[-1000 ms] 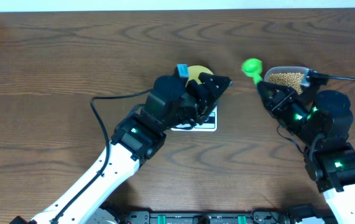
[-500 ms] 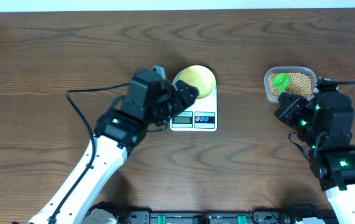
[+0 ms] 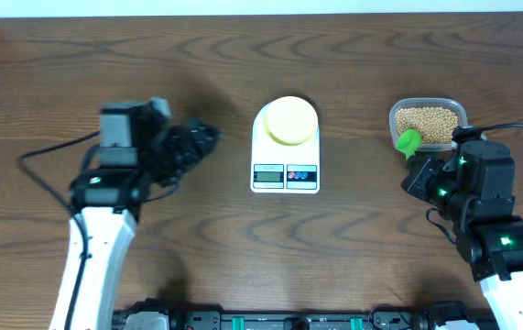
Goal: Scoop item into bowl and weigh 50g on scale
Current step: 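Retract the left arm and move the scoop past the soybean tub with the right gripper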
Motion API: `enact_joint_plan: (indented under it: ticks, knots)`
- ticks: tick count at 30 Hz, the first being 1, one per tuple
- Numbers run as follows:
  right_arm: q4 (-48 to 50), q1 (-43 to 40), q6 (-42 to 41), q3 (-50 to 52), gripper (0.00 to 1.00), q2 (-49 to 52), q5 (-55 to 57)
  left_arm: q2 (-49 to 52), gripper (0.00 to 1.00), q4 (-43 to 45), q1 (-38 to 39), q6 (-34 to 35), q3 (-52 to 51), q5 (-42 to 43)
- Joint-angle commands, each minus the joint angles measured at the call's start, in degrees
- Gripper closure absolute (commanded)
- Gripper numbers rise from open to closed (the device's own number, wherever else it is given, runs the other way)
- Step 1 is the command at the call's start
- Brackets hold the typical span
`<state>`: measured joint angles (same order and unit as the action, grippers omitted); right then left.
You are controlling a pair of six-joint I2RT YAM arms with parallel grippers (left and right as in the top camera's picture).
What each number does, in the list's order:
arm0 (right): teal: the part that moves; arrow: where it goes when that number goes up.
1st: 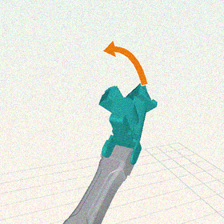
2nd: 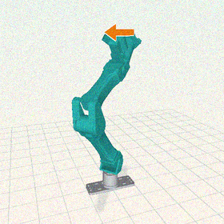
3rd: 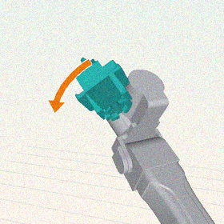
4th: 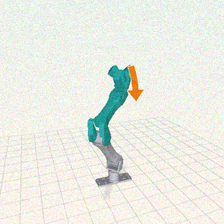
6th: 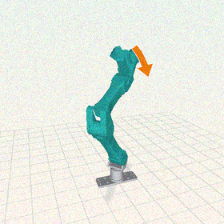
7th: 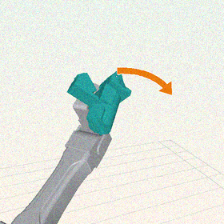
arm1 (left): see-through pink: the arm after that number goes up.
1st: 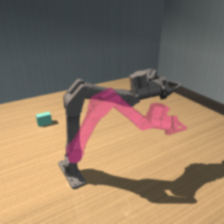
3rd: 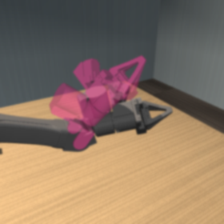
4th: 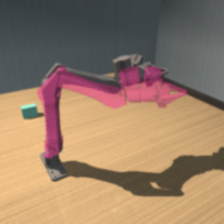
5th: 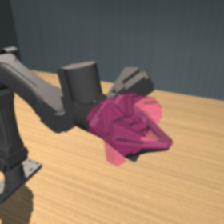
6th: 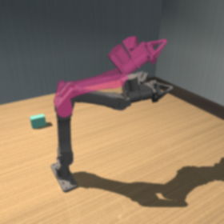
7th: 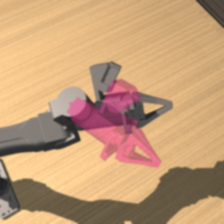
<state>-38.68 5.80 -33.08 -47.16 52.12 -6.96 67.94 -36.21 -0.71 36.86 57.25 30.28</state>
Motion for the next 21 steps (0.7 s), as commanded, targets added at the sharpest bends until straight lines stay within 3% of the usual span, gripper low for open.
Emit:
enact_joint_plan:
  ticks: [1, 3, 7, 21]
  knots:
    - [-0.37, -0.09, 4.04, -0.90, 0.99, -0.09, -1.40, -0.52, 0.17, -3.30, -4.39, -2.38, 1.01, 1.14]
    - [-0.57, -0.09, 4.07, -0.90, 0.99, -0.09, -1.51, -0.44, 0.16, -5.70, -6.32, -2.38, 1.01, -0.11]
    - [-0.48, -0.09, 6.21, -0.90, 0.99, -0.09, -2.60, -0.22, 0.01, -9.27, -8.02, -2.36, 1.01, -3.15]
    - [5.86, -0.09, 13.07, -0.90, 0.99, -0.09, -2.62, -0.22, 0.02, -10.23, -8.00, -2.36, 1.01, -3.13]
